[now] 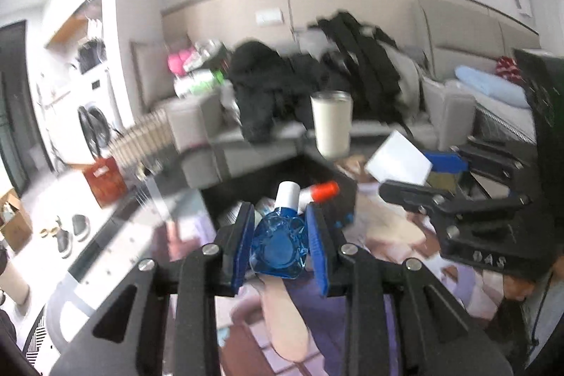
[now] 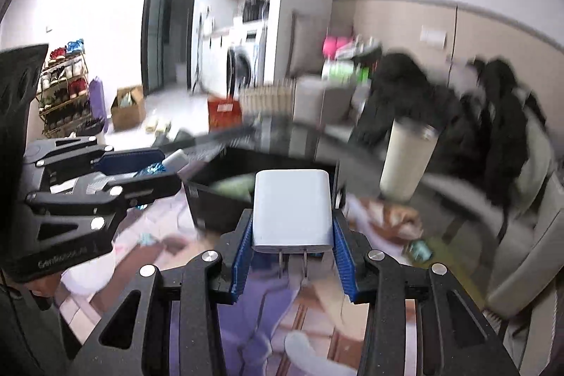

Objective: Organize rigid objects
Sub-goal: 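Lift the blue bottle with left tool while right tool carries the charger over the box, then open left tool to drop the blue bottle into the box while right tool releases the charger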

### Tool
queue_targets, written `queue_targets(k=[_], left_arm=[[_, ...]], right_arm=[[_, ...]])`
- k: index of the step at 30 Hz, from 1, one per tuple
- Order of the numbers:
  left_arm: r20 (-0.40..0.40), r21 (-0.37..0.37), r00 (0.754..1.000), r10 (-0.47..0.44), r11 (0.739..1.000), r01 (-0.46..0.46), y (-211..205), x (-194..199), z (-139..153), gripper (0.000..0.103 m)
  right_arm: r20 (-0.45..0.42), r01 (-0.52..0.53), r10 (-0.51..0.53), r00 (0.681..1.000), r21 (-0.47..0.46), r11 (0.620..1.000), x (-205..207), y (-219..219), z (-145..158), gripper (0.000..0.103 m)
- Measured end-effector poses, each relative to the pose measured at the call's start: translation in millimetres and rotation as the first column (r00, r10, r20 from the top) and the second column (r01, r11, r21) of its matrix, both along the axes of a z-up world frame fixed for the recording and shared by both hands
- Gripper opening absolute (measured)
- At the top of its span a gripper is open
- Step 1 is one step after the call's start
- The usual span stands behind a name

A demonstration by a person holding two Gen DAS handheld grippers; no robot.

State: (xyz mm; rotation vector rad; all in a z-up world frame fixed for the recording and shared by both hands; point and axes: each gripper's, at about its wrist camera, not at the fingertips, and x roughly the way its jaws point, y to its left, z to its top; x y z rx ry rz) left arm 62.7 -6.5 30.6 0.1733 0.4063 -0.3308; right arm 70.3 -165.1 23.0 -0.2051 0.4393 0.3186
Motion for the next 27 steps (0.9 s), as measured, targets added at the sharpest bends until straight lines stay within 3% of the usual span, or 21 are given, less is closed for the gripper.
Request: queue_targets(k=[7,12,27], left_arm=[[0.038,-0.041,0.998,0.048,0.998,-0.046,15.6,5.6,9.6,0.028],[0.024,-0.093,0.998,0.056,0.994,-0.053,19.7,19.3,18.8,0.028],[0.119,-0.13,0.981,0.154,0.982,-0.138,29.8,88.1,34.7,0.028]], right_arm=[[0.163,0.006,-0.009,0.987,0.023,1.0,-22.0,11.7,19.7,0.041],[0.173,-0.003,-0.003,0.985,0.03,1.0,-17.0,22.0,27.9,0.041],[0.305,0.043,-0.042,0.952,0.001,0.999,49.1,53.0,53.7,0.041]])
